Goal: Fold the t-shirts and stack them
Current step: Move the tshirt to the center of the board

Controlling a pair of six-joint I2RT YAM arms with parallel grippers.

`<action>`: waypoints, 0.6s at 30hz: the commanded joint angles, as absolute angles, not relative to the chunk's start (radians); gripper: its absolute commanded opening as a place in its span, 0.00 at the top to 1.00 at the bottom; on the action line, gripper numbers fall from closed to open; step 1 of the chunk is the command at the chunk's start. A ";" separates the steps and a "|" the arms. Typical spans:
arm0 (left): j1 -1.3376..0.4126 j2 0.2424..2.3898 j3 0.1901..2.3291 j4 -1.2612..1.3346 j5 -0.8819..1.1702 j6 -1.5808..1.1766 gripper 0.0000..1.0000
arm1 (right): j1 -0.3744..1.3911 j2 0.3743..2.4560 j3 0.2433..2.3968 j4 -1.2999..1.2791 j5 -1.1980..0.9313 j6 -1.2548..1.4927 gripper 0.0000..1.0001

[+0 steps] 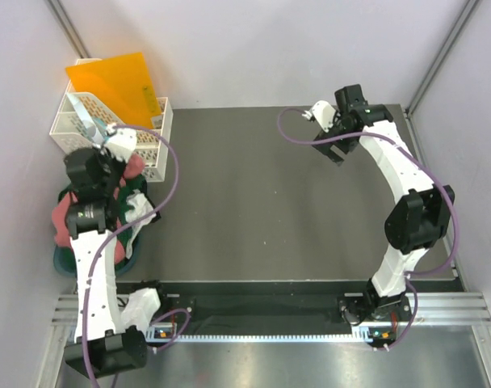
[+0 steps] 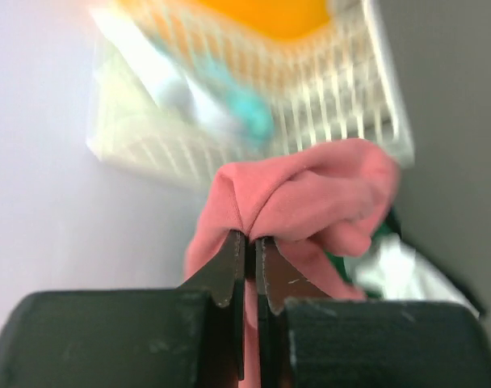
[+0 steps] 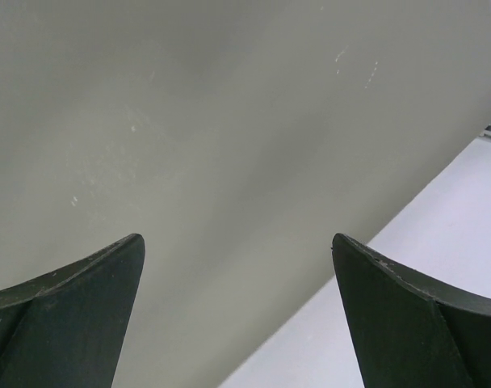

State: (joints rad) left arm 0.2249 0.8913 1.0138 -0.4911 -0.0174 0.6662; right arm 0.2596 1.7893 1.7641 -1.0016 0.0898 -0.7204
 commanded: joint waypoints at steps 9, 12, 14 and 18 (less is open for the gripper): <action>0.141 1.118 1.482 -0.404 0.761 0.500 1.00 | 0.209 1.779 1.920 -0.910 -0.037 -0.453 0.00; 0.005 1.150 1.465 -0.364 0.717 0.509 1.00 | 0.166 1.769 1.930 -0.859 -0.040 -0.439 0.01; -0.111 1.151 1.401 -0.277 0.666 0.482 1.00 | 0.137 1.769 1.937 -0.847 -0.034 -0.437 0.03; -0.303 1.213 1.370 -0.093 0.536 0.450 1.00 | 0.100 1.758 1.933 -0.815 -0.054 -0.417 0.05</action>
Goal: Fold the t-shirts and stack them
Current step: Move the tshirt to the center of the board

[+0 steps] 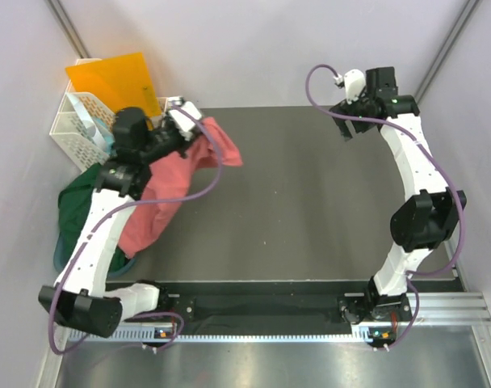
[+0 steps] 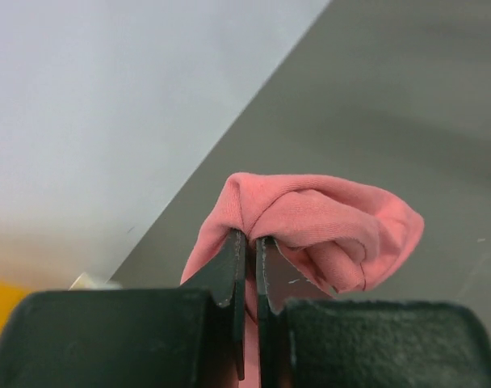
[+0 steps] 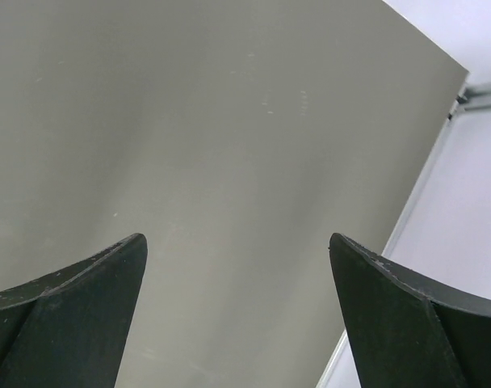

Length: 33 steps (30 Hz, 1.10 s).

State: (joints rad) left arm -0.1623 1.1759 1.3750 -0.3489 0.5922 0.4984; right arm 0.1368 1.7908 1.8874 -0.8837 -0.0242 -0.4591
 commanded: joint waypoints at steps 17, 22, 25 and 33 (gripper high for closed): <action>-0.577 1.638 1.828 0.293 0.187 0.291 1.00 | 0.087 1.697 1.813 -0.750 -0.110 -0.364 0.04; -0.595 1.620 1.792 0.005 0.461 0.357 1.00 | 0.089 1.707 1.822 -0.775 -0.140 -0.379 0.05; -0.609 1.591 1.720 -0.225 0.581 0.466 0.90 | 0.081 1.703 1.821 -0.788 -0.140 -0.408 0.05; -0.615 1.588 1.672 -0.606 0.706 0.735 0.06 | 0.054 1.693 1.861 -0.845 -0.193 -0.466 0.02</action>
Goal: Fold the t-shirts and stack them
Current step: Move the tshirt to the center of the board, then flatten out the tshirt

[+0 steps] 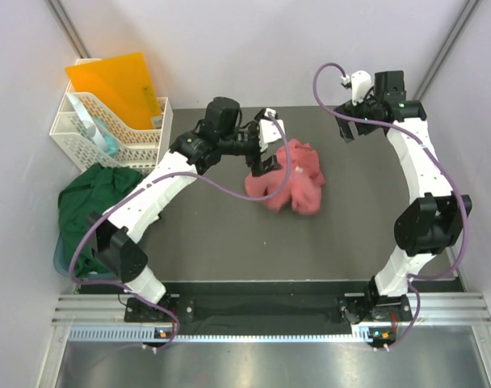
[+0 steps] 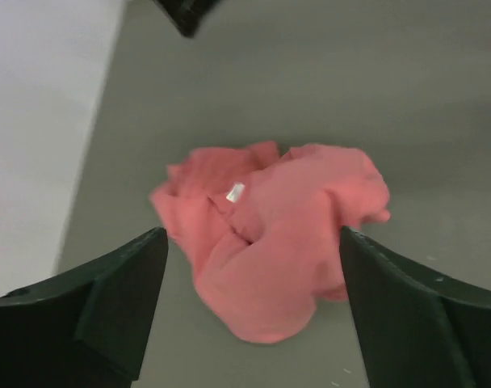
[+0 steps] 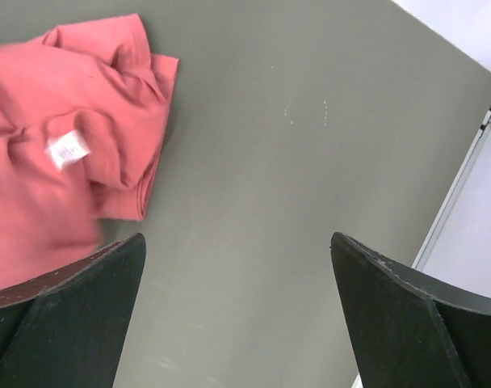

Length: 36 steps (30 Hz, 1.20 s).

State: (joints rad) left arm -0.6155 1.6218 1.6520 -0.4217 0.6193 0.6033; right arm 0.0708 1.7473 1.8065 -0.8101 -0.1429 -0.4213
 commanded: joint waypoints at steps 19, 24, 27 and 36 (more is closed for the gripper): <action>-0.368 1.497 1.287 -0.258 -0.199 0.517 0.11 | 0.469 1.529 1.278 -0.967 -0.331 -0.865 0.10; -0.272 1.520 1.316 -0.291 -0.213 0.466 0.12 | 0.544 1.509 1.203 -0.917 -0.299 -0.879 0.09; -0.255 1.525 1.318 -0.301 -0.212 0.466 0.13 | 0.581 1.503 1.143 -0.870 -0.261 -0.873 0.07; -0.253 1.542 1.299 -0.314 -0.229 0.460 0.17 | 0.652 1.557 1.078 -0.752 -0.247 -0.818 0.09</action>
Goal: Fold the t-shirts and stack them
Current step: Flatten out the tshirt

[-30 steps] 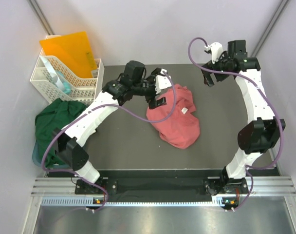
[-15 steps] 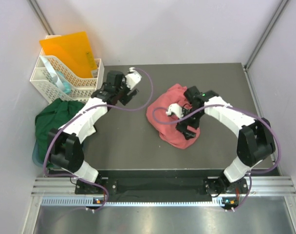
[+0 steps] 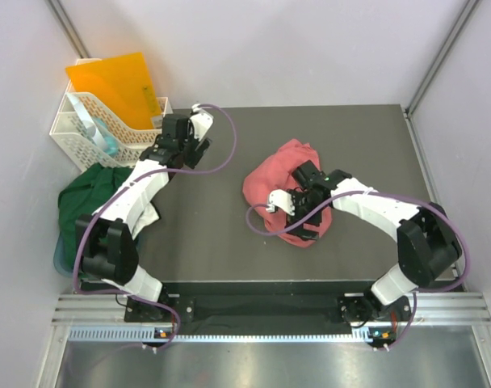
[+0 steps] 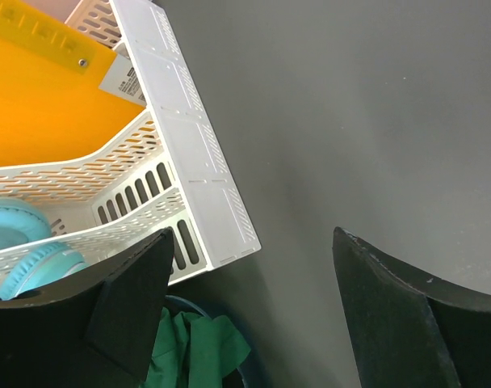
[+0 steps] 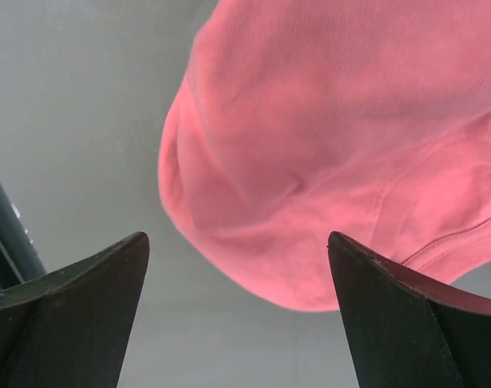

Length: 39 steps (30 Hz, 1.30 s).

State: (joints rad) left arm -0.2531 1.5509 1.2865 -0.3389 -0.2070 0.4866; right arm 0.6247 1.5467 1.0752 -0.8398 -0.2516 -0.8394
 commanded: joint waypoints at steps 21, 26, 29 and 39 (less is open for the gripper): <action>-0.255 1.562 1.303 -0.359 -0.052 0.521 0.23 | 0.594 1.631 1.193 -0.630 0.076 -0.850 1.00; -0.259 1.560 1.252 -0.376 0.122 0.676 0.24 | 0.490 1.602 1.388 -0.677 0.182 -0.943 1.00; -0.278 1.562 1.220 -0.368 0.231 0.779 0.24 | 0.422 1.609 1.458 -0.640 0.265 -0.992 1.00; -0.386 1.709 1.271 -0.296 0.451 0.882 0.24 | 0.288 1.687 1.563 -0.502 0.409 -1.034 1.00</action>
